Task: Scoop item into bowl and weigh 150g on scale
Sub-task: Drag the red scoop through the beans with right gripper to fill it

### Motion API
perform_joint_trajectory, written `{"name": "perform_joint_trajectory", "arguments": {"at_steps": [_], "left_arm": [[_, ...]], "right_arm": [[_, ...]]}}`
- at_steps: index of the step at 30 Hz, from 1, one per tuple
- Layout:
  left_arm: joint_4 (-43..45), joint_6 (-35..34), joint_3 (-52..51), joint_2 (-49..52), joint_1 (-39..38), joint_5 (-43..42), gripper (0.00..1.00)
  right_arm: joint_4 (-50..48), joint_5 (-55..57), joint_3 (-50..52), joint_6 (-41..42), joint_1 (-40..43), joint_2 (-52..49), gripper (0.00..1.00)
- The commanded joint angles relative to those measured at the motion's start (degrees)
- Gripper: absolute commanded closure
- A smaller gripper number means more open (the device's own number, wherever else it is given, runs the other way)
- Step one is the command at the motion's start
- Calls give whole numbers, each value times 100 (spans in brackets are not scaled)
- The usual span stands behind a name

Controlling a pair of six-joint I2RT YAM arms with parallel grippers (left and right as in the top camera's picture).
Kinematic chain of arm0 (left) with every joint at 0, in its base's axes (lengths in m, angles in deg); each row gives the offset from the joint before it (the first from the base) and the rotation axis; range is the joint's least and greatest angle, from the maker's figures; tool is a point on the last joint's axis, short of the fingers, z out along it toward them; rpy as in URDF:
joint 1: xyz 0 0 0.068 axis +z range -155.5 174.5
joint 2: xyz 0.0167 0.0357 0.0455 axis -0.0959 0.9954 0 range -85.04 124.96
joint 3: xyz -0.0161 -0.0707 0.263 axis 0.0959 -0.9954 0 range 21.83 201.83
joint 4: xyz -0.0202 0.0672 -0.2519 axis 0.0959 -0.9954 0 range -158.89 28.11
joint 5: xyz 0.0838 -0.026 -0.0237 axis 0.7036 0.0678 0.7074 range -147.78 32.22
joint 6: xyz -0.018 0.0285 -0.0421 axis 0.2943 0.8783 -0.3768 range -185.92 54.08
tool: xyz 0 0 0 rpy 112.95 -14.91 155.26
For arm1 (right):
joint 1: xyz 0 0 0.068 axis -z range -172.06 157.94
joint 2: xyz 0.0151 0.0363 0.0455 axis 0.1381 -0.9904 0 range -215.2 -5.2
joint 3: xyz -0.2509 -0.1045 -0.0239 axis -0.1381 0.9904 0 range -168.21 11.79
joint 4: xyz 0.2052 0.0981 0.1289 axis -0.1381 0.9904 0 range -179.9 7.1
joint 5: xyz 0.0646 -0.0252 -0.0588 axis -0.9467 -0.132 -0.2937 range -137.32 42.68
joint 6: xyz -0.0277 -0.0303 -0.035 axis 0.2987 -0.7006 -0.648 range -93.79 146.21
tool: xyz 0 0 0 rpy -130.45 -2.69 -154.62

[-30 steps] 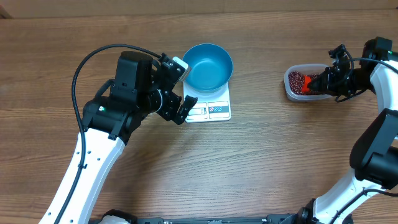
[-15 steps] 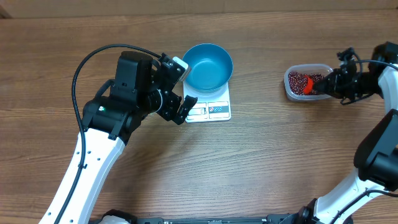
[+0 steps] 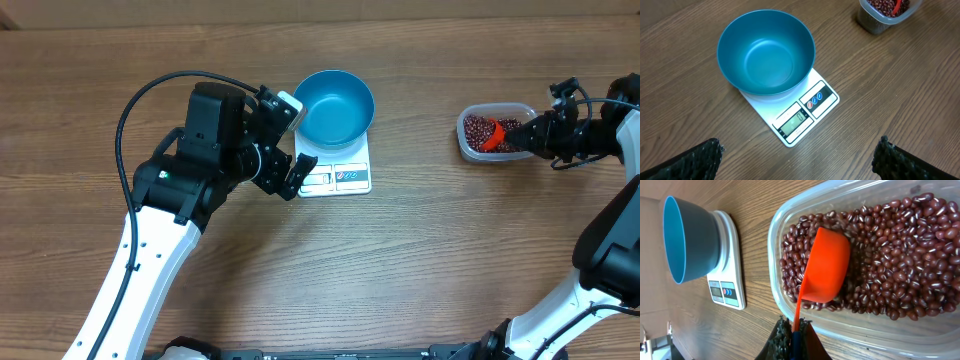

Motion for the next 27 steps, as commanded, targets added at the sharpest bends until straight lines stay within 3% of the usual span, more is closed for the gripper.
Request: {"name": "perform_joint_trajectory", "arguments": {"at_steps": [1,27], "left_arm": [[2,127,76,-66,-2,-79,1],[2,129,76,-66,-2,-79,0]], "right_arm": [[11,-369,35,-87,116,-17,96],[142,-946,35,-136,857,-17,96]]}}
